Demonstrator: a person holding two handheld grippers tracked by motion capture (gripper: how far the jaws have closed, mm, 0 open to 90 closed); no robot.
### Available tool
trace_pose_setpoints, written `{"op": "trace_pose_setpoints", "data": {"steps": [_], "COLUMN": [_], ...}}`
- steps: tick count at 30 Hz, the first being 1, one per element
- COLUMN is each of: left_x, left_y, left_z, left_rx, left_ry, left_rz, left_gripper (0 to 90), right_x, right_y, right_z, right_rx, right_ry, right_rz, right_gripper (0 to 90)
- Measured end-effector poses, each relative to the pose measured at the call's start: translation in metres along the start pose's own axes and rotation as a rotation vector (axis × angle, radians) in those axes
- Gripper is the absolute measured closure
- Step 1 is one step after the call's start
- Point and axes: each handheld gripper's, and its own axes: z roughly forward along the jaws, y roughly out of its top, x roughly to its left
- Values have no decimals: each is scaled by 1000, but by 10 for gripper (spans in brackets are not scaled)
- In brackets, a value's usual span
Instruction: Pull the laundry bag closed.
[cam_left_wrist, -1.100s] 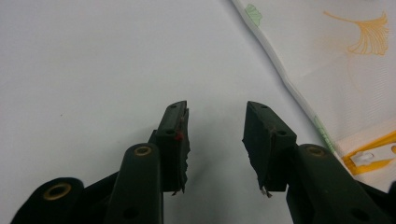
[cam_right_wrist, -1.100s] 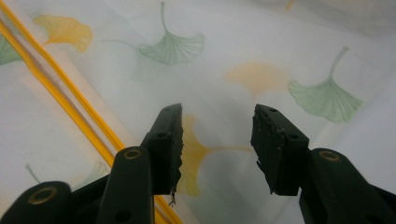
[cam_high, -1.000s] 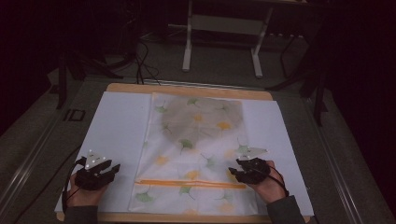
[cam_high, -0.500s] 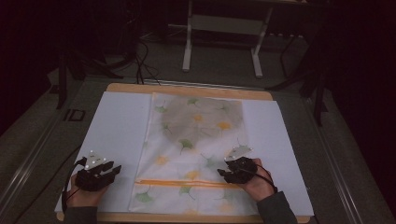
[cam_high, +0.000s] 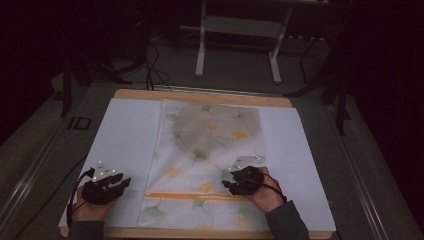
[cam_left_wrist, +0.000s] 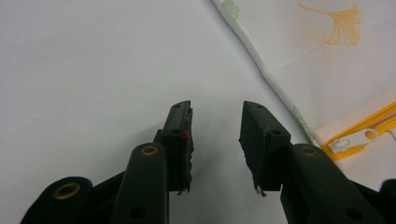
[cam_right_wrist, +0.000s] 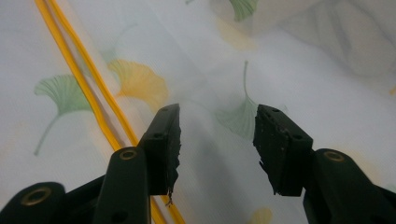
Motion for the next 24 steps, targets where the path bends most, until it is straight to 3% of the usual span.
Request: {"op": "trace_pose_setpoints", "data": {"steps": [24], "left_x": [2], "left_y": [0], "left_z": [0], "left_rx": [13], "left_ry": [-17], "left_rz": [-9], "left_gripper": [621], "right_x": [23], "right_y": [34], "right_z": [18], "right_rx": [-10], "right_ry": [54], "right_rz": [-94], "right_gripper": [508]}}
